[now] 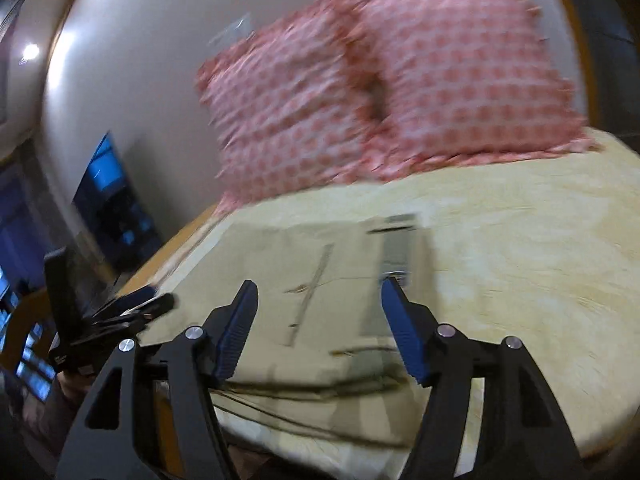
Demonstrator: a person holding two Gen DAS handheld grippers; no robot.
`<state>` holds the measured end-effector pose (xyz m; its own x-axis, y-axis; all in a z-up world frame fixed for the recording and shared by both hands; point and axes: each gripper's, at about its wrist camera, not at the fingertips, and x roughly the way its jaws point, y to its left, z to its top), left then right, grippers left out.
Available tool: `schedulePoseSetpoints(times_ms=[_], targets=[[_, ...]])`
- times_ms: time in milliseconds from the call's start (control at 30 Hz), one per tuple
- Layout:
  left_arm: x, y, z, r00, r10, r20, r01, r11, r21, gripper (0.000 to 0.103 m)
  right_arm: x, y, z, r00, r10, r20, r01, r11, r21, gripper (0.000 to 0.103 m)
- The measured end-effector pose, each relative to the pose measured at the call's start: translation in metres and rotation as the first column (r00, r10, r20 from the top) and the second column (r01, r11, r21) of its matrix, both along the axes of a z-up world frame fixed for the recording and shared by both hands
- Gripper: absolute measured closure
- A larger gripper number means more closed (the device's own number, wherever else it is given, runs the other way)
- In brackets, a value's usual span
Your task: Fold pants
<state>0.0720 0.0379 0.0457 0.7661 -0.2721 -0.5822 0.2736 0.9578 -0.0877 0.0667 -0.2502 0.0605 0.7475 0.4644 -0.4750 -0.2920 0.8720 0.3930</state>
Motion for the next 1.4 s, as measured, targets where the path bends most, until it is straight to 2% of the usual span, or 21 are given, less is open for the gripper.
schedulePoseSetpoints(times_ms=[67, 100, 167, 233, 267, 333, 400, 433, 500, 600, 667, 800, 833, 867, 933, 1000, 1067, 1167, 1233, 1333, 1400], targets=[[0.012, -0.004, -0.024, 0.993, 0.0, -0.119, 0.003, 1.0, 0.022, 0.012, 0.012, 0.005, -0.025, 0.99, 0.02, -0.138, -0.024, 0.999, -0.022, 0.036], [0.009, -0.003, -0.027, 0.995, -0.006, -0.095, 0.009, 1.0, 0.029, 0.011, 0.011, 0.004, -0.031, 0.99, 0.043, -0.132, -0.047, 0.998, -0.031, 0.036], [0.005, 0.003, -0.022, 0.993, -0.029, -0.111, 0.031, 0.999, 0.016, 0.013, 0.011, 0.001, -0.025, 0.983, 0.073, -0.165, -0.083, 0.995, -0.051, 0.037], [0.01, 0.022, -0.008, 0.99, -0.041, -0.132, 0.033, 0.997, -0.067, 0.013, 0.021, -0.023, -0.01, 0.985, 0.056, -0.161, -0.053, 0.998, 0.022, 0.036], [0.018, 0.038, 0.002, 0.99, -0.026, -0.136, 0.01, 0.993, -0.12, 0.013, 0.03, -0.037, -0.005, 0.988, 0.033, -0.15, -0.025, 0.998, 0.053, 0.032], [0.041, 0.061, 0.014, 0.989, 0.007, -0.149, -0.031, 0.986, -0.165, 0.014, 0.057, -0.057, -0.006, 0.985, 0.005, -0.171, 0.011, 0.996, 0.093, 0.029], [0.066, 0.074, 0.016, 0.984, 0.017, -0.179, -0.048, 0.984, -0.169, 0.014, 0.095, -0.073, -0.02, 0.965, 0.0, -0.263, 0.039, 0.989, 0.144, 0.029], [0.086, 0.079, 0.012, 0.972, 0.018, -0.232, -0.057, 0.984, -0.166, 0.015, 0.112, -0.079, -0.03, 0.95, 0.024, -0.311, 0.036, 0.982, 0.186, 0.03], [0.11, 0.083, 0.004, 0.954, -0.009, -0.298, -0.05, 0.98, -0.19, 0.016, 0.13, -0.083, -0.046, 0.929, 0.037, -0.369, 0.04, 0.979, 0.2, 0.031], [0.141, 0.082, -0.012, 0.919, -0.079, -0.387, -0.024, 0.967, -0.253, 0.019, 0.138, -0.079, -0.047, 0.932, 0.07, -0.355, 0.001, 0.981, 0.196, 0.038], [0.147, 0.077, -0.013, 0.919, -0.103, -0.381, 0.001, 0.966, -0.26, 0.019, 0.139, -0.075, -0.048, 0.93, 0.109, -0.35, -0.036, 0.977, 0.21, 0.045], [0.161, 0.064, -0.015, 0.903, -0.176, -0.392, 0.06, 0.954, -0.292, 0.019, 0.142, -0.074, -0.048, 0.93, 0.139, -0.339, -0.066, 0.974, 0.219, 0.046], [0.162, 0.06, -0.015, 0.902, -0.178, -0.394, 0.065, 0.957, -0.284, 0.019, 0.143, -0.073, -0.049, 0.929, 0.145, -0.341, -0.072, 0.973, 0.219, 0.053], [0.163, 0.057, -0.014, 0.902, -0.173, -0.396, 0.066, 0.961, -0.27, 0.02, 0.142, -0.074, -0.05, 0.925, 0.153, -0.348, -0.081, 0.974, 0.213, 0.073], [0.167, 0.056, -0.014, 0.9, -0.16, -0.406, 0.056, 0.965, -0.255, 0.065, 0.143, -0.073, -0.051, 0.922, 0.193, -0.336, -0.109, 0.961, 0.253, 0.083], [0.17, 0.06, -0.016, 0.88, -0.197, -0.432, 0.057, 0.947, -0.315, 0.085, 0.141, -0.075, -0.044, 0.926, 0.222, -0.304, -0.132, 0.948, 0.29, 0.087], [0.171, 0.06, -0.011, 0.884, -0.194, -0.425, 0.059, 0.948, -0.311, 0.089, 0.144, -0.073, -0.033, 0.931, 0.236, -0.277, -0.152, 0.944, 0.294, 0.09], [0.177, 0.049, 0.007, 0.912, -0.168, -0.375, 0.076, 0.966, -0.248, 0.094, 0.162, -0.069, -0.011, 0.942, 0.241, -0.231, -0.177, 0.947, 0.267, 0.092], [0.197, 0.039, 0.023, 0.933, -0.148, -0.327, 0.076, 0.972, -0.223, 0.096, 0.181, -0.069, 0.002, 0.954, 0.218, -0.204, -0.168, 0.957, 0.238, 0.093], [0.237, 0.026, 0.036, 0.96, -0.071, -0.27, 0.02, 0.982, -0.189, 0.095, 0.218, -0.074, 0.018, 0.978, 0.129, -0.162, -0.097, 0.976, 0.193, 0.093], [0.262, 0.017, 0.036, 0.972, -0.014, -0.234, -0.021, 0.989, -0.146, 0.092, 0.238, -0.078, 0.02, 0.989, 0.04, -0.141, -0.023, 0.992, 0.122, 0.094]])
